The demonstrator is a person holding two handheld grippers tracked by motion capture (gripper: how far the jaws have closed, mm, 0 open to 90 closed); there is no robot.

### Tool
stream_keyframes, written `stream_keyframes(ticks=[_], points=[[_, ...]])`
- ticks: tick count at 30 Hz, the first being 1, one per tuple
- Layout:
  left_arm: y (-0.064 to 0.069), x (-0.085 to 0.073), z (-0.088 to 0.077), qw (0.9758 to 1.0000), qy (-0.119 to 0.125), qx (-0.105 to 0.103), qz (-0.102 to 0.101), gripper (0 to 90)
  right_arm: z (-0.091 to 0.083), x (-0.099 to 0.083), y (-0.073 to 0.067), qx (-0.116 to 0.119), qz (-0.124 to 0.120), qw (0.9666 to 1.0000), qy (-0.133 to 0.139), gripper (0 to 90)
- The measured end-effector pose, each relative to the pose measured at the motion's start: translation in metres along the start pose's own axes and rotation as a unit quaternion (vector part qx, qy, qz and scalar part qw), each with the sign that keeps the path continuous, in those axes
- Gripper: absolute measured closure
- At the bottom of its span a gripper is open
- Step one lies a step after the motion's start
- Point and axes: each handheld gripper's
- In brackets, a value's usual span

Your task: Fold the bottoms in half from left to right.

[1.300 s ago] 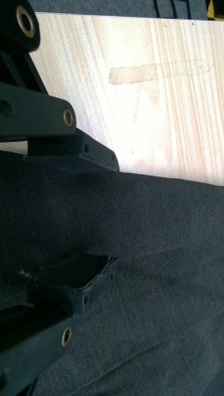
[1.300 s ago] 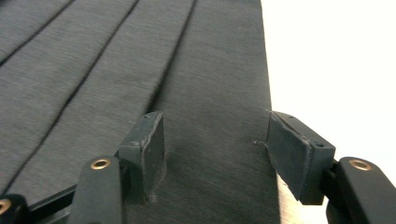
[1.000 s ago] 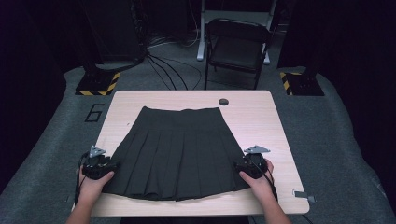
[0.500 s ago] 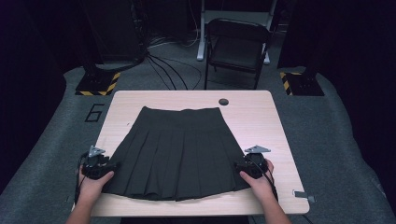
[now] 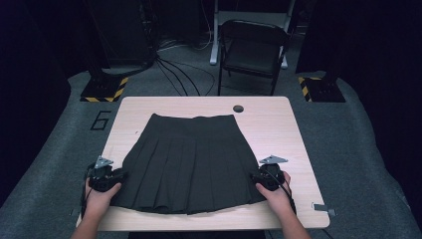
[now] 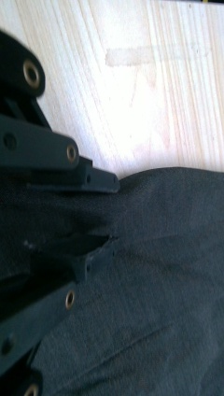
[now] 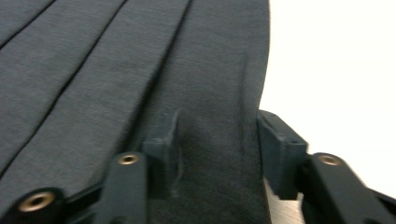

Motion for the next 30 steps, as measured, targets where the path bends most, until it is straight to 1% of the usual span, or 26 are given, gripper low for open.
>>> stream_keyframes(ticks=[1, 2, 3, 4, 5, 6, 7, 8, 9, 11, 12, 13, 14, 18, 19, 20, 21, 22, 23, 24, 25, 26, 27, 28, 30], points=[[0.000, 0.000, 0.000, 1.0000, 0.000, -0.003, -0.001, 70.5, -0.001, 0.000, -0.001, 0.006, 0.002, 1.0000, -0.004, 56.8], [0.000, 0.000, 0.001, 1.0000, 0.006, -0.002, -0.005, 71.6, 0.000, 0.000, -0.001, 0.009, -0.003, 0.9999, -0.002, 59.6], [0.000, 0.000, 0.001, 1.0000, 0.006, -0.002, -0.005, 73.1, 0.000, 0.000, -0.001, 0.009, -0.003, 0.9999, -0.002, 59.6], [0.000, 0.000, 0.001, 0.9999, 0.003, -0.006, -0.008, 75.1, -0.001, 0.001, -0.001, 0.017, -0.016, 0.9997, -0.006, 66.3], [0.000, 0.000, 0.001, 0.9999, 0.006, -0.007, -0.012, 75.1, -0.001, 0.001, -0.001, 0.017, -0.016, 0.9997, -0.006, 66.3], [0.000, 0.000, 0.000, 0.9998, 0.000, -0.011, -0.013, 76.6, -0.001, 0.001, -0.003, 0.021, -0.008, 0.9997, -0.008, 68.7], [-0.001, 0.000, 0.000, 0.9998, 0.001, -0.014, -0.015, 78.4, 0.000, 0.001, -0.003, 0.022, -0.007, 0.9997, -0.007, 71.1], [0.000, 0.001, 0.000, 0.9998, 0.000, -0.014, -0.015, 79.7, 0.000, 0.001, -0.003, 0.025, -0.010, 0.9996, -0.008, 73.5], [0.000, 0.001, 0.001, 0.9998, 0.001, -0.012, -0.013, 80.6, -0.001, 0.002, -0.003, 0.030, -0.018, 0.9993, -0.011, 75.9], [0.002, 0.001, 0.001, 0.9999, 0.004, -0.008, -0.011, 81.6, 0.000, 0.002, -0.003, 0.033, -0.023, 0.9992, -0.010, 79.8], [0.002, 0.001, 0.001, 0.9999, 0.003, -0.008, -0.008, 81.8, 0.000, 0.002, -0.005, 0.034, -0.014, 0.9992, -0.011, 81.4], [0.002, 0.001, 0.001, 0.9999, 0.003, -0.007, -0.008, 82.0, -0.001, 0.003, -0.006, 0.035, -0.011, 0.9992, -0.015, 82.5], [0.002, 0.001, 0.001, 0.9999, 0.003, -0.009, -0.009, 82.3, -0.001, 0.003, -0.005, 0.036, -0.018, 0.9991, -0.015, 83.1], [0.002, 0.002, 0.001, 0.9999, 0.000, -0.007, -0.008, 83.2, 0.000, 0.003, -0.006, 0.036, -0.025, 0.9990, -0.012, 84.9], [0.002, 0.002, 0.001, 0.9999, -0.001, -0.007, -0.008, 83.3, 0.000, 0.004, -0.007, 0.034, -0.019, 0.9991, -0.014, 85.3], [0.002, 0.003, 0.000, 0.9999, -0.006, -0.009, -0.008, 83.6, 0.000, 0.004, -0.007, 0.032, -0.023, 0.9991, -0.014, 85.4], [0.002, 0.003, 0.000, 0.9999, -0.005, -0.009, -0.008, 83.9, -0.001, 0.004, -0.008, 0.034, -0.023, 0.9991, -0.012, 85.6], [0.002, 0.004, 0.000, 1.0000, -0.002, -0.007, -0.007, 84.1, -0.001, 0.004, -0.007, 0.034, -0.032, 0.9989, -0.012, 85.7], [0.002, 0.005, -0.002, 0.9999, -0.005, -0.009, -0.005, 84.2, -0.002, 0.005, -0.008, 0.035, -0.031, 0.9988, -0.011, 85.8], [0.002, 0.006, -0.004, 0.9999, -0.002, -0.009, -0.008, 84.4, -0.005, 0.006, -0.010, 0.037, -0.034, 0.9987, -0.005, 85.8], [0.003, 0.006, -0.006, 0.9999, 0.005, -0.005, -0.008, 84.4, -0.005, 0.006, -0.010, 0.037, -0.034, 0.9987, -0.005, 85.8], [0.003, 0.007, -0.009, 0.9999, 0.004, -0.006, -0.009, 84.5, -0.007, 0.007, -0.012, 0.041, -0.034, 0.9986, -0.004, 85.9], [0.004, 0.008, -0.012, 0.9998, 0.005, -0.008, -0.017, 84.6, -0.008, 0.008, -0.013, 0.044, -0.037, 0.9983, 0.001, 85.9], [0.005, 0.008, -0.014, 0.9996, 0.009, -0.007, -0.024, 84.7, -0.010, 0.008, -0.015, 0.048, -0.034, 0.9982, -0.002, 85.9], [0.006, 0.010, -0.021, 0.9995, 0.005, -0.012, -0.028, 84.8, -0.013, 0.008, -0.020, 0.053, -0.043, 0.9977, -0.002, 85.9]])
Point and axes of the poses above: each handheld gripper's, and its own axes: z roughly forward along the jaws, x roughly out of its top, y roughly to its right, and after that the axes turned 4 degrees about z, right-handed
